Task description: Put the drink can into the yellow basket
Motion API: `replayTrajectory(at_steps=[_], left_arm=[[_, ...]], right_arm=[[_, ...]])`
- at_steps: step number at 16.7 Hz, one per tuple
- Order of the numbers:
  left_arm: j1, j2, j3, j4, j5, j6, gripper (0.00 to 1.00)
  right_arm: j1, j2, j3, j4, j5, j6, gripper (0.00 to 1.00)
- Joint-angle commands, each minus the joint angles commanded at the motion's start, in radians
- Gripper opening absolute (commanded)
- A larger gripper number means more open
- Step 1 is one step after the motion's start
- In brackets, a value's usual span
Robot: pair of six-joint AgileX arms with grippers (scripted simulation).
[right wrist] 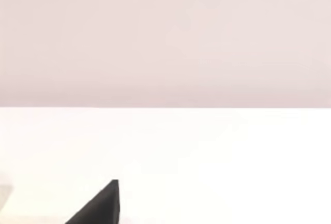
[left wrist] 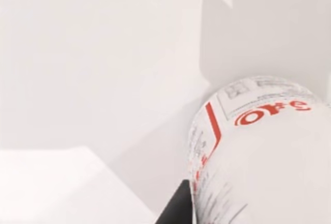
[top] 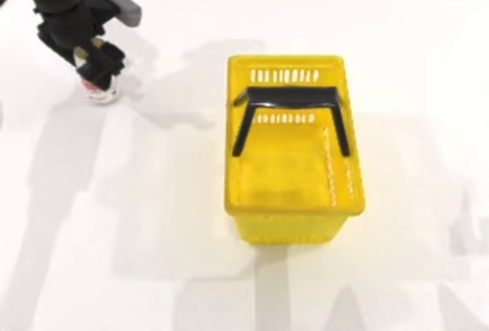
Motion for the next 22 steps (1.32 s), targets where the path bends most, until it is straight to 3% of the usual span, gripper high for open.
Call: replayTrajectory(at_steps=[10,12,17,22], left_arm=[[0.004,0.000,0.000,0.000,-0.001,0.002,0.00],[-0.001,-0.006,-0.016,0.030,0.022,-0.009,0.00],[-0.030,-0.051,-0.140,0.274,0.187,-0.096,0.00],[-0.074,-0.150,-0.348,0.709,0.455,-0.241,0.00]], right_arm=[[0.000,0.000,0.000,0.000,0.000,0.000,1.00],[0.000,0.000,0.000,0.000,0.000,0.000,1.00],[0.000,0.000,0.000,0.000,0.000,0.000,1.00],[0.000,0.000,0.000,0.000,0.000,0.000,1.00]])
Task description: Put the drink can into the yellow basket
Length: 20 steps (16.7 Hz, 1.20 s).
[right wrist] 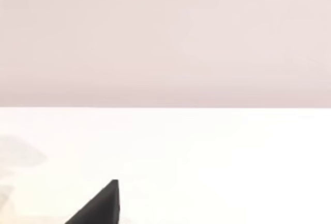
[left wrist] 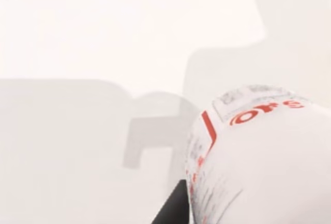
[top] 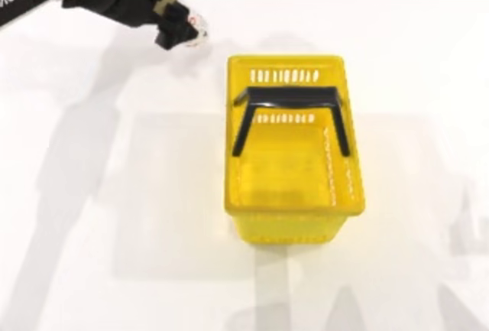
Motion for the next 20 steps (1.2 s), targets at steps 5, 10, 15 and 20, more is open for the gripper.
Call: replayTrajectory(at_steps=[5,10,15,20], left_arm=[[-0.051,-0.137,-0.242,0.523,0.305,-0.162,0.00],[-0.097,-0.265,-0.486,0.995,0.580,-0.318,0.00],[-0.123,-0.343,-0.639,1.225,0.740,-0.416,0.00],[-0.126,-0.350,-0.652,1.243,0.753,-0.425,0.00]], right_arm=[[0.000,0.000,0.000,0.000,0.000,0.000,1.00],[0.000,0.000,0.000,0.000,0.000,0.000,1.00],[0.000,0.000,0.000,0.000,0.000,0.000,1.00],[0.000,0.000,0.000,0.000,0.000,0.000,1.00]])
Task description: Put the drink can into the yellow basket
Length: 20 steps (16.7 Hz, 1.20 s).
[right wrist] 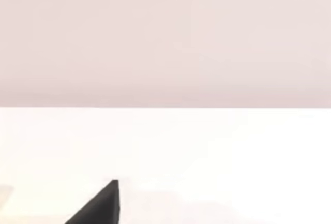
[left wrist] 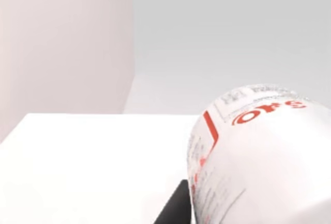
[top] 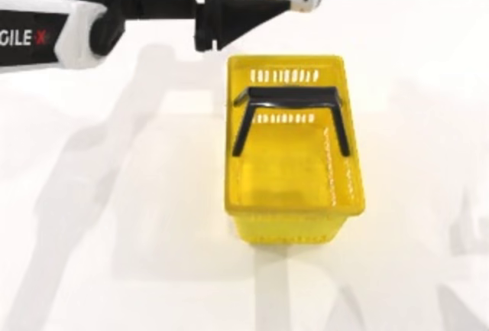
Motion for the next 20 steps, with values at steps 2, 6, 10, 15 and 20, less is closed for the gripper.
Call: replayTrajectory(at_steps=[2,6,10,15,20], left_arm=[[0.005,0.008,0.003,0.002,-0.001,0.002,0.00],[0.012,0.091,-0.028,0.117,0.003,0.001,0.00],[0.023,0.200,-0.076,0.289,0.003,-0.002,0.00],[0.026,0.225,-0.093,0.322,0.002,-0.004,0.00],[0.026,0.225,-0.093,0.322,0.002,-0.004,0.30]], right_arm=[[0.000,0.000,0.000,0.000,0.000,0.000,1.00],[0.000,0.000,0.000,0.000,0.000,0.000,1.00],[0.000,0.000,0.000,0.000,0.000,0.000,1.00],[0.000,0.000,0.000,0.000,0.000,0.000,1.00],[0.000,0.000,0.000,0.000,0.000,0.000,1.00]])
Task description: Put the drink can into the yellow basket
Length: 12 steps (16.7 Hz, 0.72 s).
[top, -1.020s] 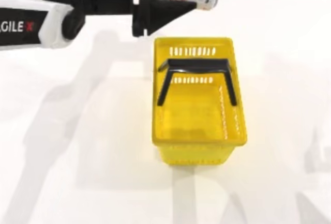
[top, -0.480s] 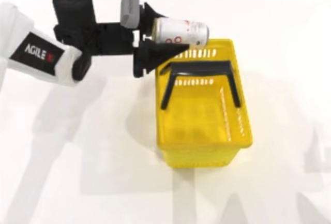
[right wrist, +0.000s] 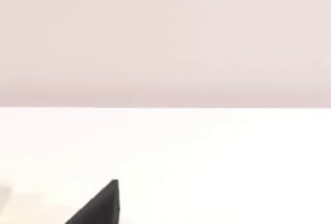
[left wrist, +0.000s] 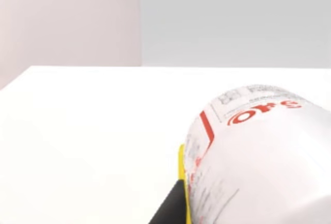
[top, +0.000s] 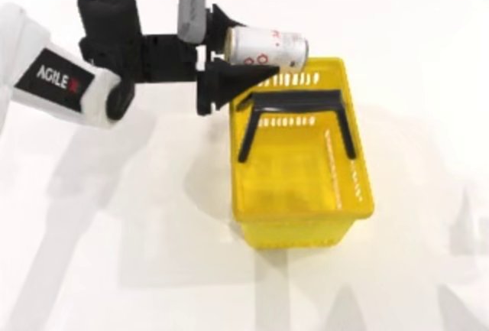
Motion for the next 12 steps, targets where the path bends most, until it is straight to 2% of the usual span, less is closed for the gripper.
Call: replayTrajectory(at_steps=[9,12], left_arm=[[0.000,0.000,0.000,0.000,0.000,0.000,0.98],[0.000,0.000,0.000,0.000,0.000,0.000,1.00]], right_arm=[[0.000,0.000,0.000,0.000,0.000,0.000,1.00],[0.000,0.000,0.000,0.000,0.000,0.000,1.00]])
